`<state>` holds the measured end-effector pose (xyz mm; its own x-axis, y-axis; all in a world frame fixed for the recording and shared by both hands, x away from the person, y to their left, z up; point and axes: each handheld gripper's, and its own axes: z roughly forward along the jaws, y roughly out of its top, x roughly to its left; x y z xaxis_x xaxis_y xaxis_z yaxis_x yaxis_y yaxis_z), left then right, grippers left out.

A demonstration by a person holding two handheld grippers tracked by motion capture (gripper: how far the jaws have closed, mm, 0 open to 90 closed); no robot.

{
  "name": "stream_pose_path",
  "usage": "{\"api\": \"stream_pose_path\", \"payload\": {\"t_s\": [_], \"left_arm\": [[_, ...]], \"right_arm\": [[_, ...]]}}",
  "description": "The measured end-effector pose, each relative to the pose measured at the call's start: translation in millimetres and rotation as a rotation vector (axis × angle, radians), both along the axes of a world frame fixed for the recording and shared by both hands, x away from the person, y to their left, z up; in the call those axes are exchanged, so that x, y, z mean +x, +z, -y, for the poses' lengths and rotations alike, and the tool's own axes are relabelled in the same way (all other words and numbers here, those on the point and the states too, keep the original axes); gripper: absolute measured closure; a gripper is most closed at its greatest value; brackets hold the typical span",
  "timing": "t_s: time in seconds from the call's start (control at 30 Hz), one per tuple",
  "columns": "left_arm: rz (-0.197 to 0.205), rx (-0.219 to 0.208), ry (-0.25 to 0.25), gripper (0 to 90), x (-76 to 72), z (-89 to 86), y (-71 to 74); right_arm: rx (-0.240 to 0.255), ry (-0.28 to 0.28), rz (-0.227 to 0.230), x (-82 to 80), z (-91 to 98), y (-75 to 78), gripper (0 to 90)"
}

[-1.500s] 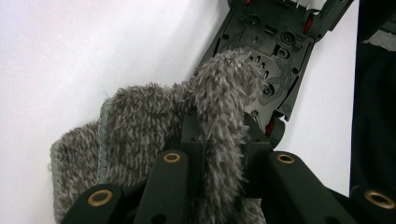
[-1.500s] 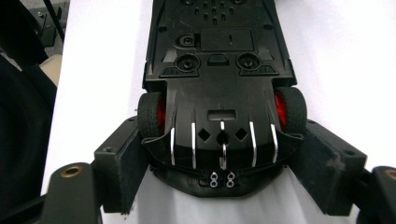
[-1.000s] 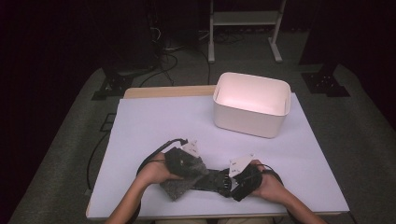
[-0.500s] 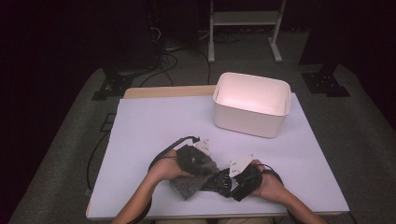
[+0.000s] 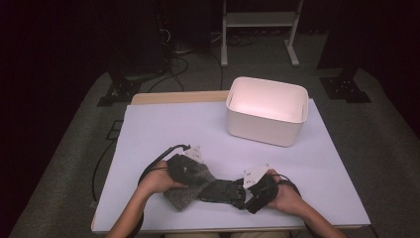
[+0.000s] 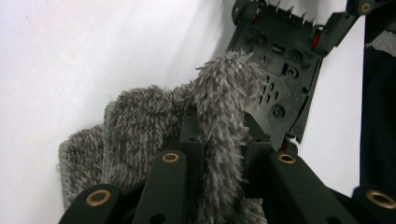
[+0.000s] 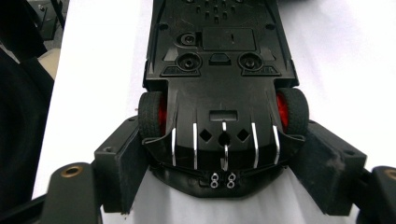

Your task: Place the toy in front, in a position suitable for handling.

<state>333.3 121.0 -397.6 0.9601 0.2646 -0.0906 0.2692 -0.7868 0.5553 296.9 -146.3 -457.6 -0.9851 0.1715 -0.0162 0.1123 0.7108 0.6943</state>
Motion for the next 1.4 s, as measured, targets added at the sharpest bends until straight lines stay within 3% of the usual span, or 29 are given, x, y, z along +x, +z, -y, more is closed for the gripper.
{"api": "stream_pose_path", "payload": {"t_s": [0.43,0.73,0.9,1.4], "left_arm": [[-0.001,0.007,-0.022,75.8,-1.8,10.5,-0.7],[-0.004,0.008,-0.107,75.0,-9.4,44.4,-0.6],[0.014,0.039,-0.152,74.6,-17.5,59.1,1.1],[-0.01,0.038,-0.125,74.9,-16.4,51.3,-0.9]], "right_arm": [[-0.004,0.003,0.009,-0.2,-0.8,0.4,23.1],[0.002,-0.002,-0.008,0.9,-0.6,-0.2,22.9],[-0.004,-0.01,-0.004,0.4,-1.2,0.1,22.5],[0.01,-0.014,-0.03,0.0,6.8,1.0,22.7]]}}
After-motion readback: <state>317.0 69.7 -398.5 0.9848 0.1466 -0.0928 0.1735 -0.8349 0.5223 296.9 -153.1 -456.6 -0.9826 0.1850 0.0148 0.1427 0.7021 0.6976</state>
